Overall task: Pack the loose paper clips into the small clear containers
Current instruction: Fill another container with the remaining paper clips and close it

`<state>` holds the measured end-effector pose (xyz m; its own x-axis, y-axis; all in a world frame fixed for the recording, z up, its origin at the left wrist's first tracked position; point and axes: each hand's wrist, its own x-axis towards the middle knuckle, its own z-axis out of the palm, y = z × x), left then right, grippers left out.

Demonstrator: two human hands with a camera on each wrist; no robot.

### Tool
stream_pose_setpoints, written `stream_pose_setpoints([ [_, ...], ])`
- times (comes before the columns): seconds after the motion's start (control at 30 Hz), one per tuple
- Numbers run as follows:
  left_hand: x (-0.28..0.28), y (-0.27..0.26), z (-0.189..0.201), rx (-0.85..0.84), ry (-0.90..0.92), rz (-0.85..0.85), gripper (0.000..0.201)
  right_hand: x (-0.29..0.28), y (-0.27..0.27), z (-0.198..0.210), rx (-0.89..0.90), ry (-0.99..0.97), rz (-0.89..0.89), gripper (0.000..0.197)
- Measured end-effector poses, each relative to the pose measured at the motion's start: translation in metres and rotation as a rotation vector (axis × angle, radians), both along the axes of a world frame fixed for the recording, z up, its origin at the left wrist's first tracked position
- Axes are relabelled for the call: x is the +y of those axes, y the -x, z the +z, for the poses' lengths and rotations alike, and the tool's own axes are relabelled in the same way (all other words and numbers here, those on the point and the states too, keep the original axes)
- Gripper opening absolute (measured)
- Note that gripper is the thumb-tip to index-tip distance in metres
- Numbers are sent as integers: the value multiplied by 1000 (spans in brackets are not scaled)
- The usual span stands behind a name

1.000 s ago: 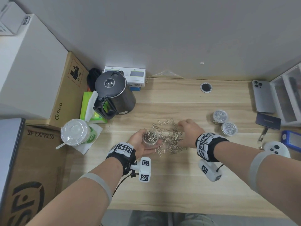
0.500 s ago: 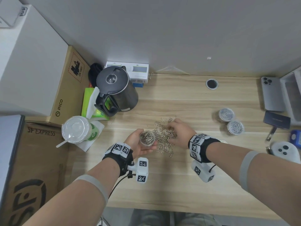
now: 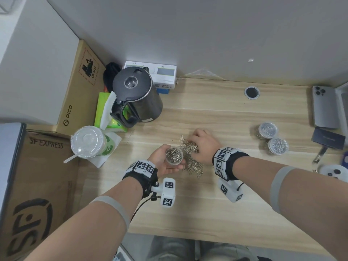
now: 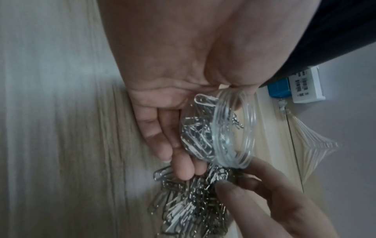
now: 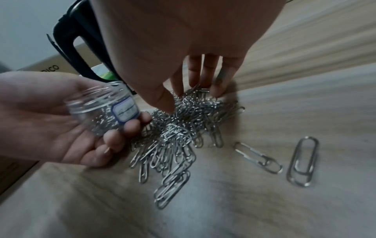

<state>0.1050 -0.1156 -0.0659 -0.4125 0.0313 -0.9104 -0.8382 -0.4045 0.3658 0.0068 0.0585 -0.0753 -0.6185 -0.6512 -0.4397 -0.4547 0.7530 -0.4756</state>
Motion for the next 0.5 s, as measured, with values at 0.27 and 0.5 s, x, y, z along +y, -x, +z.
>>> stream_pose_setpoints([
  [0.27,12,-1,4,17,-50,-43,45,-13,3,8,102,54,87,58],
  [0.5,-24,-20,0,-19,17,69,45,-41,-6,12,111,-75,418,61],
])
